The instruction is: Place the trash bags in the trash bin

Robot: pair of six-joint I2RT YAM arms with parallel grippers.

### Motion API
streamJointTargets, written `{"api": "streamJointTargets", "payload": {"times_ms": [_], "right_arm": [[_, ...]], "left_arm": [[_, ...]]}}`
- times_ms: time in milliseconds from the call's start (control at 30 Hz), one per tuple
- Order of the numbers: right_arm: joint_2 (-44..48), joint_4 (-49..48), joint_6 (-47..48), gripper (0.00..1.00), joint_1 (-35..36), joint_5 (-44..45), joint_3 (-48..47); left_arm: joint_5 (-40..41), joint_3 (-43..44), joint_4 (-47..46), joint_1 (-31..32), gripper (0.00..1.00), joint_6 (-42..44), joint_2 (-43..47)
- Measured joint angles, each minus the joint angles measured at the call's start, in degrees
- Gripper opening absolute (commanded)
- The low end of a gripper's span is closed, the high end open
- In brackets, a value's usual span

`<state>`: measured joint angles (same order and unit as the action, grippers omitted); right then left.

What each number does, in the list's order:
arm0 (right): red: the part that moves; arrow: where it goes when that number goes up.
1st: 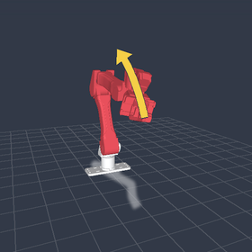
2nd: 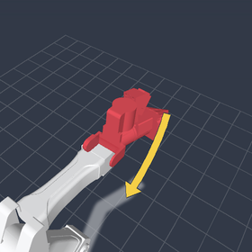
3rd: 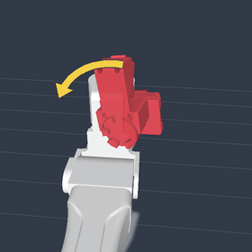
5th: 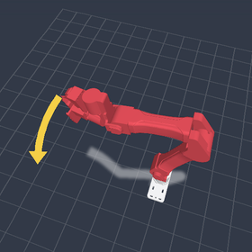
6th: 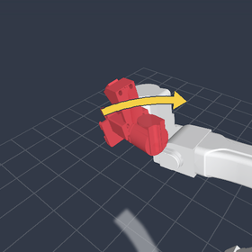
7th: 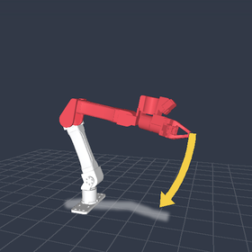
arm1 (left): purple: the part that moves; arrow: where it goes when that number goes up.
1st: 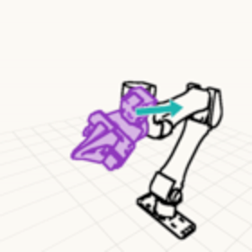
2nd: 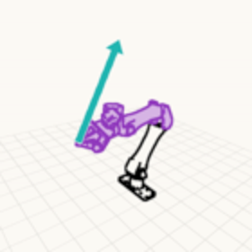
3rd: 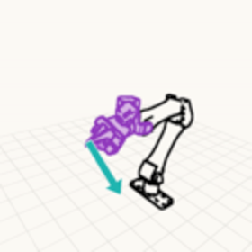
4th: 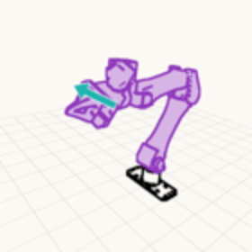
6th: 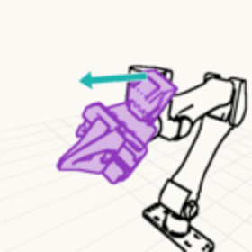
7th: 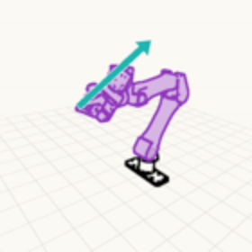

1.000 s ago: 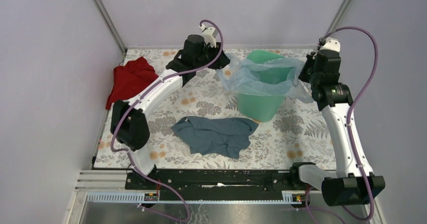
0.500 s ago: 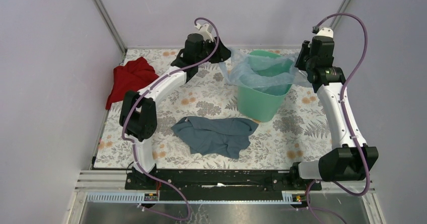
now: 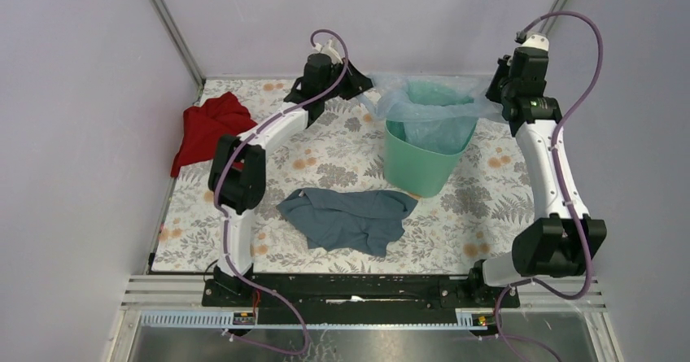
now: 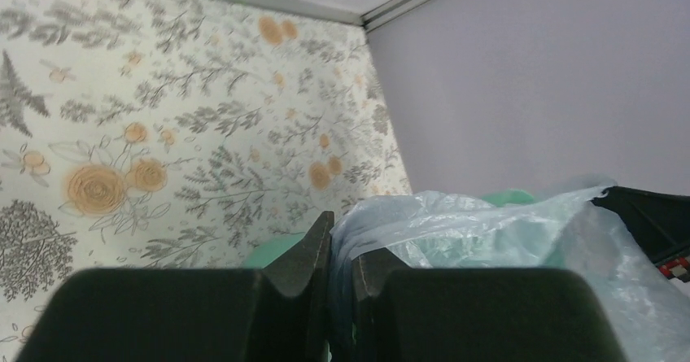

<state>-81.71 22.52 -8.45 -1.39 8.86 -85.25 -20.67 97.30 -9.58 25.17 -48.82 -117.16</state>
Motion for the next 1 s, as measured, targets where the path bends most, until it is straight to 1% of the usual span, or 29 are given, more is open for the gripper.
{"api": "streamJointTargets", "payload": {"times_ms": [167,233,333,433,467,500,567,600,700,833,900,1000], "right_arm": [[-5.4,-0.44,-0.9,0.22,-1.7,-1.27,-0.28],[-6.82,-0.04,-1.36,0.24,-1.97,-1.79,-0.26],[-7.72,0.9,-2.56,0.24,-2.38,-2.54,0.07],[-7.5,1.73,-4.31,0.27,-2.67,-3.5,1.05],[-7.17,2.03,-5.01,0.31,-2.75,-3.98,1.79],[-6.54,2.43,-5.86,0.38,-2.8,-4.09,3.1],[-4.7,3.06,-7.32,0.48,-2.86,-4.28,5.97],[-3.58,3.72,-7.98,0.5,-2.86,-4.42,7.37],[0.02,6.58,-8.92,0.6,-2.93,-4.48,10.19],[4.79,11.08,-8.96,0.82,-2.93,-3.34,10.38],[7.96,13.84,-8.48,0.88,-2.93,-2.16,10.03],[12.52,17.42,-8.0,0.95,-2.93,-0.66,8.63]], "left_arm": [[0.68,6.86,7.8,0.15,0.14,-2.23,-7.21],[0.92,7.37,10.25,0.13,0.16,-2.25,-8.46],[0.9,7.37,14.32,0.15,0.17,-1.99,-9.05],[-0.44,6.64,15.47,0.15,0.2,-1.73,-8.9],[-1.07,5.55,15.34,0.15,0.21,-1.7,-8.57],[-1.84,3.56,14.91,0.15,0.21,-1.73,-7.93],[-3.34,-0.11,15.28,0.15,0.18,-1.7,-6.58],[-4.33,-1.9,15.78,0.13,0.17,-1.7,-5.86],[-6.84,-4.35,16.31,-0.02,0.17,-1.68,-4.5],[-9.68,-6.99,15.91,-0.63,0.19,-1.75,-1.81],[-10.58,-7.52,15.74,-1.01,0.2,-1.79,-0.61],[-11.56,-7.76,14.38,-1.33,0.2,-1.88,0.22]]}}
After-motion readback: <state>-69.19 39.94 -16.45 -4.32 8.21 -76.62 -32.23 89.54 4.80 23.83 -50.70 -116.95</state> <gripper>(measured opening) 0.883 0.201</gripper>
